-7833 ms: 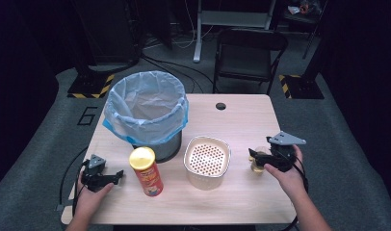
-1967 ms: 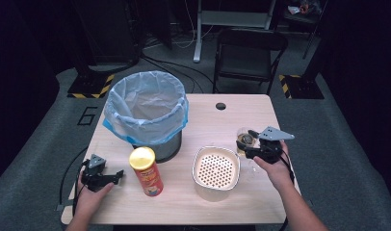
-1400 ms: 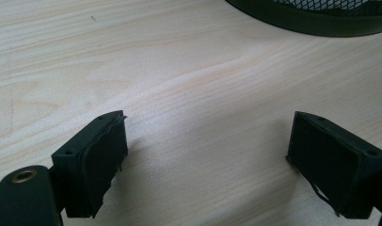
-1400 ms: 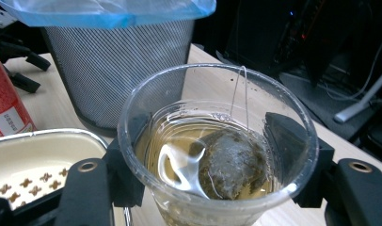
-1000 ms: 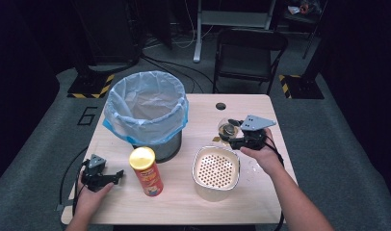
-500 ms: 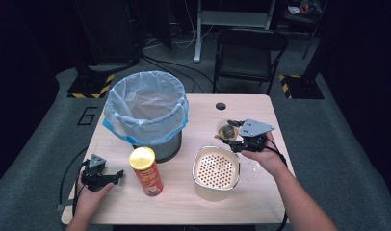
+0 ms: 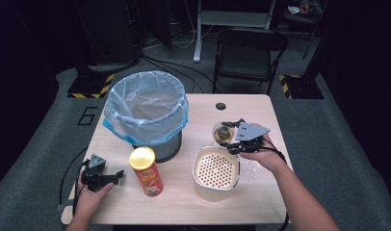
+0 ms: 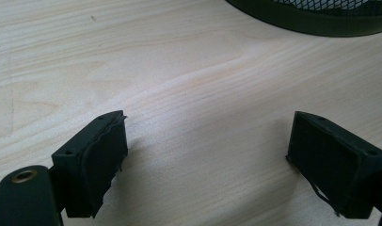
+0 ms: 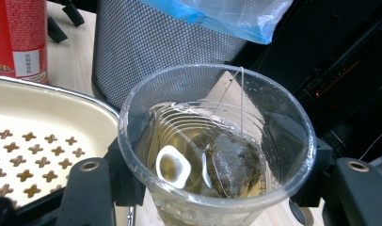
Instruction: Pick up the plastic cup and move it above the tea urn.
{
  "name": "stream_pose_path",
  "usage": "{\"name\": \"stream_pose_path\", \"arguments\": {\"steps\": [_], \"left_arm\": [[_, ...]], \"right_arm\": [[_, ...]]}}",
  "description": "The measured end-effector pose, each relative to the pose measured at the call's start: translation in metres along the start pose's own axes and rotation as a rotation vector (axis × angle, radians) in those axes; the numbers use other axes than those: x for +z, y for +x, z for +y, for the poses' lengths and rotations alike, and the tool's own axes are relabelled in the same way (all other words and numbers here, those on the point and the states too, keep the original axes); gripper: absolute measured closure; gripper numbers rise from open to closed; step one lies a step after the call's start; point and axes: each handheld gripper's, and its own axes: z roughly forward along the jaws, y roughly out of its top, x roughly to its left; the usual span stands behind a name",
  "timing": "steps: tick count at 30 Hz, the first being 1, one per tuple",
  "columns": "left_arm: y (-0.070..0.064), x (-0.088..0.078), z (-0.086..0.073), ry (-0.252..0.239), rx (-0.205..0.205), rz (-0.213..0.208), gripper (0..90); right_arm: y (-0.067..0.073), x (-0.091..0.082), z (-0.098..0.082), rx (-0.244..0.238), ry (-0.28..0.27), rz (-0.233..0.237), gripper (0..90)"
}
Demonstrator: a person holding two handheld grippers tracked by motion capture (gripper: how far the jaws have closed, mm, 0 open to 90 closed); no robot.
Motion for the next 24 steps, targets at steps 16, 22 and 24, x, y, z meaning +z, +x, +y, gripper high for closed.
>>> {"name": "stream_pose_path", "arguments": {"steps": [16,22,24], "left_arm": [[0.000,0.000,0.000,0.002,0.002,0.000,11.7],[0.000,0.000,0.000,-0.001,0.000,0.000,11.8],[0.000,0.000,0.000,0.002,0.004,0.000,11.8]], "right_arm": [[0.028,0.002,0.008,-0.327,0.105,-0.121,36.2],[0.047,0.003,0.013,-0.498,0.138,-0.196,36.6],[0.049,0.002,0.015,-0.525,0.141,-0.209,36.8]]}}
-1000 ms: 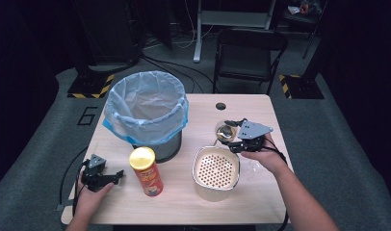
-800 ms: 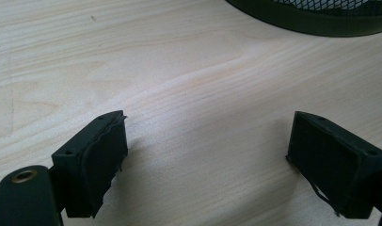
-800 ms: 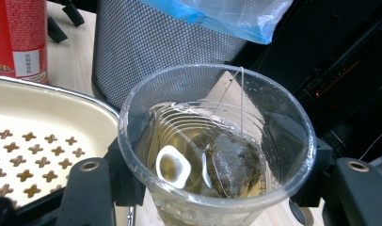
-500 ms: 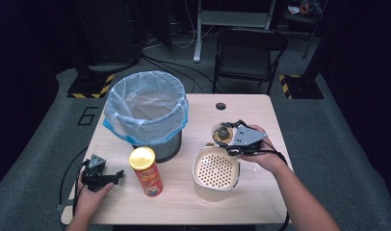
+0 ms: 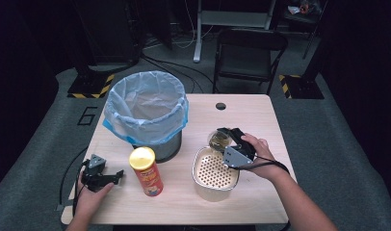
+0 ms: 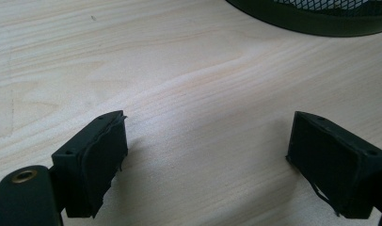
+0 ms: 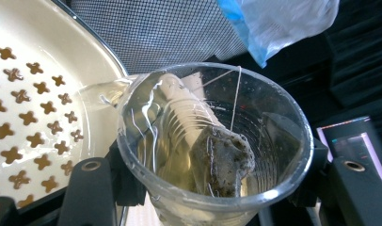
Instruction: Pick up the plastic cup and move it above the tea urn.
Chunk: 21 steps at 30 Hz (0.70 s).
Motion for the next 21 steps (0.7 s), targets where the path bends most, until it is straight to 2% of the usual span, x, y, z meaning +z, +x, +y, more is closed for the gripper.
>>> {"name": "stream_pose_path", "arguments": {"steps": [5,12,14,16,17,18,21], "left_arm": [[0.000,0.000,0.000,0.000,0.000,0.000,11.8],[0.000,0.000,0.000,-0.001,-0.001,0.000,11.8],[0.000,0.000,0.000,-0.005,-0.007,0.001,11.8],[0.000,0.000,0.000,-0.002,-0.003,0.000,11.8],[0.000,0.000,0.000,0.000,0.000,0.000,11.8],[0.000,0.000,0.000,-0.003,-0.004,0.000,11.8],[0.000,0.000,0.000,-0.001,-0.002,0.000,11.8]], "right_arm": [[0.009,-0.001,0.008,-0.159,0.045,-0.039,37.2],[0.028,0.000,0.018,-0.460,0.122,-0.107,38.7],[0.030,0.001,0.020,-0.518,0.136,-0.118,38.7],[0.033,0.001,0.021,-0.562,0.151,-0.131,38.6],[0.034,0.000,0.021,-0.566,0.156,-0.130,38.6],[0.034,0.001,0.022,-0.600,0.155,-0.134,38.6],[0.034,0.002,0.022,-0.601,0.157,-0.123,38.5]]}}
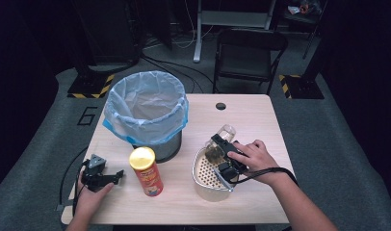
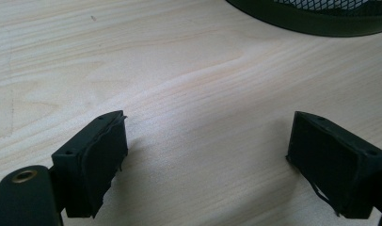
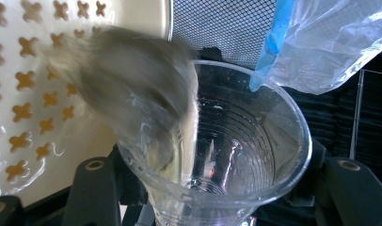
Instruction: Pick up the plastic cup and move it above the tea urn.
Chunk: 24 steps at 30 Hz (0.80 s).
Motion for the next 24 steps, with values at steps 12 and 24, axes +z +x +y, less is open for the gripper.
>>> {"name": "stream_pose_path", "arguments": {"steps": [12,24], "left_arm": [[0.0000,0.0000,0.0000,0.000,0.000,0.000,11.8],[0.0001,-0.0001,0.0000,0.001,0.002,0.000,11.8]], "right_arm": [[-0.0057,-0.0046,-0.0002,-0.024,-0.003,-0.036,38.0],[-0.0088,-0.0103,0.0025,-0.070,0.002,-0.047,37.7]]}}
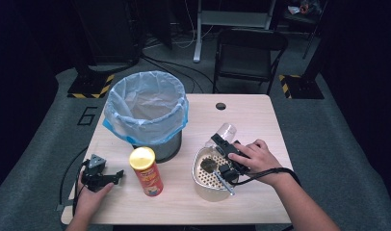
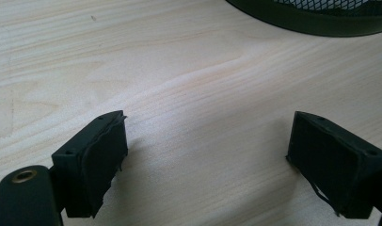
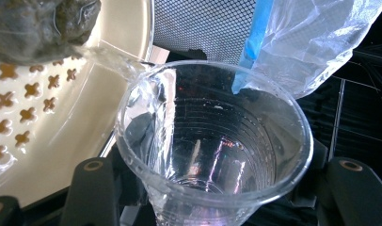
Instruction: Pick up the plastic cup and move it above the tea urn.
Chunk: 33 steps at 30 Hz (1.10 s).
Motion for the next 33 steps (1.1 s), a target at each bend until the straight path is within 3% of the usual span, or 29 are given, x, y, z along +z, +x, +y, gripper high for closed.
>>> {"name": "stream_pose_path", "arguments": {"steps": [5,7,13,33], "left_arm": [[0.0000,0.0000,0.0000,0.000,0.000,0.000,11.8],[0.0000,0.0000,0.0000,0.000,-0.001,0.000,11.8],[-0.0001,0.0001,0.0000,-0.001,-0.001,0.000,11.8],[-0.0001,0.0001,0.0000,-0.001,-0.001,0.000,11.8]], "right_arm": [[-0.0005,-0.0026,0.0016,-0.046,0.010,-0.006,37.7],[-0.0006,-0.0035,0.0029,-0.088,0.015,-0.015,37.7],[-0.0003,-0.0041,0.0037,-0.109,0.019,-0.018,37.6],[-0.0008,-0.0047,0.0045,-0.108,0.016,-0.035,37.5]]}}
